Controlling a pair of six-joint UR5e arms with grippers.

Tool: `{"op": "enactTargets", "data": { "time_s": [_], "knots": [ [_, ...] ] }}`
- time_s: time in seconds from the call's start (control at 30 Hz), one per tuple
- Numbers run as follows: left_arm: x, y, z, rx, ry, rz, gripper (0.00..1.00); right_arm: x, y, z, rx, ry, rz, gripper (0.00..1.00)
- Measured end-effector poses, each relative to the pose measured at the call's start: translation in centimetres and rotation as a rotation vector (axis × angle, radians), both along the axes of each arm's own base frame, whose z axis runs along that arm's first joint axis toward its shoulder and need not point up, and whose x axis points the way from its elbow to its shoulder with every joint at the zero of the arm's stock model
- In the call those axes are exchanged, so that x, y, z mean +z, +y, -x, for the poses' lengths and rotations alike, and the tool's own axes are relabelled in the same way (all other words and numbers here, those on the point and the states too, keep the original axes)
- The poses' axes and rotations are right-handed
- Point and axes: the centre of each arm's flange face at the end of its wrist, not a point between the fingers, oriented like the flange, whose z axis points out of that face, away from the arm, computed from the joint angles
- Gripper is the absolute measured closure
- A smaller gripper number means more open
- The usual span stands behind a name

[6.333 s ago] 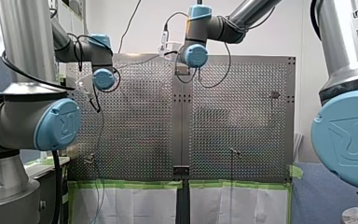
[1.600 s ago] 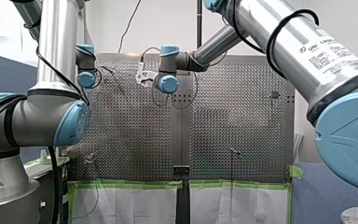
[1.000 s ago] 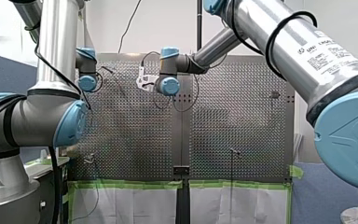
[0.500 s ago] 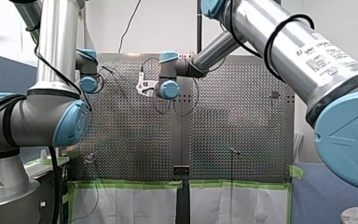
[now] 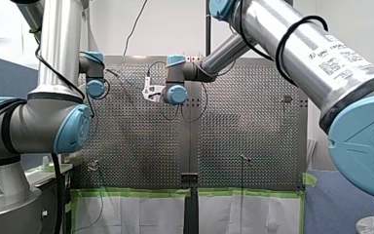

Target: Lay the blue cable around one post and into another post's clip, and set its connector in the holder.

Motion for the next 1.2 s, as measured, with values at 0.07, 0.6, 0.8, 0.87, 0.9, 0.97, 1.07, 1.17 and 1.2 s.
{"op": "enactTargets", "data": {
  "time_s": [0.07,0.6,0.8,0.87,0.9,0.97,1.07,1.17,1.2],
  "knots": [
    [-0.1,-0.3,0.1,0.006,0.010,-0.002,0.09,-0.2,0.1,0.1,-0.002,0.010,-0.006,1.00],
    [-0.7,-1.5,0.6,0.014,0.045,-0.009,0.02,-4.0,0.3,1.7,-0.042,0.048,-0.040,1.00],
    [-1.3,-1.7,0.8,0.001,0.023,0.001,0.02,-5.9,-0.4,3.1,-0.083,0.051,-0.050,1.00],
    [-1.3,-1.8,0.7,-0.004,0.016,0.001,0.02,-6.6,-0.7,3.6,-0.094,0.045,-0.056,1.00],
    [-1.3,-1.8,0.7,-0.007,0.014,0.001,0.02,-6.9,-0.7,3.8,-0.097,0.044,-0.058,1.00],
    [-1.3,-1.8,0.7,-0.012,0.011,0.000,0.02,-7.5,-1.1,4.3,-0.108,0.038,-0.063,1.00],
    [-1.3,-1.9,0.7,-0.021,0.009,-0.002,0.02,-8.5,-1.9,5.4,-0.129,0.027,-0.073,1.00],
    [-1.5,-2.0,0.5,-0.030,0.011,-0.003,0.02,-9.5,-2.5,6.4,-0.149,0.022,-0.077,1.00],
    [-1.6,-2.0,0.5,-0.034,0.014,-0.003,0.02,-9.8,-2.7,6.8,-0.156,0.021,-0.077,1.00]
  ]
}}
